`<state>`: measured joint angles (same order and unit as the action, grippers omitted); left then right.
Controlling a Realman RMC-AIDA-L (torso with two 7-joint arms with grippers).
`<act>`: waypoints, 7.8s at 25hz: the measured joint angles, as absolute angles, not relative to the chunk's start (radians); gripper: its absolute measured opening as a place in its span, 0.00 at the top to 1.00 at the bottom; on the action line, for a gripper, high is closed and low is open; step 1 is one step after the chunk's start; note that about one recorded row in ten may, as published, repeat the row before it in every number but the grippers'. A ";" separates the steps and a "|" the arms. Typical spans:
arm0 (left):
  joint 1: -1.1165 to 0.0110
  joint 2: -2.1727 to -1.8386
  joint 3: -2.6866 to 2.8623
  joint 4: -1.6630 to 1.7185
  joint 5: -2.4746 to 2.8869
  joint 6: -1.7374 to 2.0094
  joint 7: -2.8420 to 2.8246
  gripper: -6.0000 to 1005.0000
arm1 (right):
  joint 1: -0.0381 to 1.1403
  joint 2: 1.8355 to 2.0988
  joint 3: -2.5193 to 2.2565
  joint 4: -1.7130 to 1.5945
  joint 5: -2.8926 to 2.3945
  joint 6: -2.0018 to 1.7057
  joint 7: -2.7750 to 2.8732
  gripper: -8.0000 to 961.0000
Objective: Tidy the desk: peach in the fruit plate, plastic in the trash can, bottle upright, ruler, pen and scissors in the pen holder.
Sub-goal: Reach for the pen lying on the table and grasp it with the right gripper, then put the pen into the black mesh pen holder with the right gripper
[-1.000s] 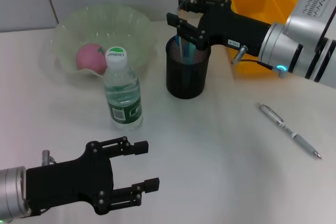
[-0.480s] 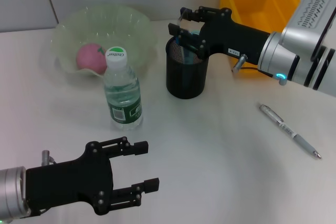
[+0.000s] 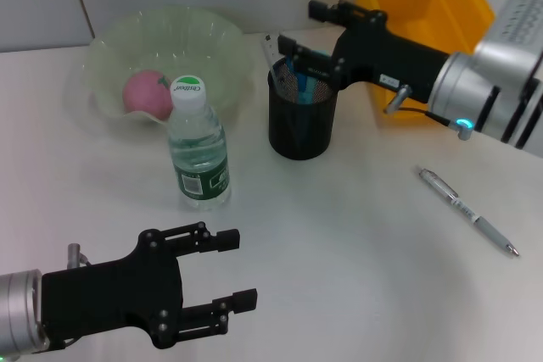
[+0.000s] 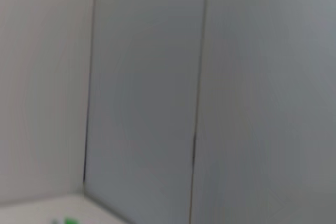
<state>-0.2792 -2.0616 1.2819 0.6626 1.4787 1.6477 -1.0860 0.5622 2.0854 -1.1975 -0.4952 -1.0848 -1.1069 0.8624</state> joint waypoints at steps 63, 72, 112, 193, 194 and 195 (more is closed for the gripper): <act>-0.286 -2.065 1.278 0.663 1.503 1.642 -1.021 0.31 | 0.735 2.073 -1.031 -1.234 -2.918 -1.721 2.636 0.13; -0.281 -2.065 1.275 0.651 1.503 1.640 -0.996 0.31 | 0.782 2.072 -1.042 -1.110 -2.919 -1.639 2.653 0.13; -0.289 -2.063 1.275 0.620 1.503 1.642 -0.972 0.31 | 0.869 2.051 -1.170 -0.858 -2.921 -1.469 2.701 0.13; -0.302 -2.063 1.275 0.612 1.498 1.665 -0.983 0.31 | 0.735 2.059 -1.019 -1.225 -2.578 -1.510 2.540 0.80; -0.302 -2.063 1.275 0.612 1.498 1.665 -0.983 0.31 | 0.714 2.063 -1.003 -1.283 -2.522 -1.493 2.521 0.80; -0.302 -2.063 1.275 0.612 1.499 1.665 -0.983 0.31 | 0.699 2.065 -0.992 -1.322 -2.484 -1.481 2.506 0.80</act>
<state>-0.3022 -2.0631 1.2746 0.6121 1.4986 1.6650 -0.9831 0.6987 2.0648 -0.9916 -1.3222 -2.4841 -1.4812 2.5059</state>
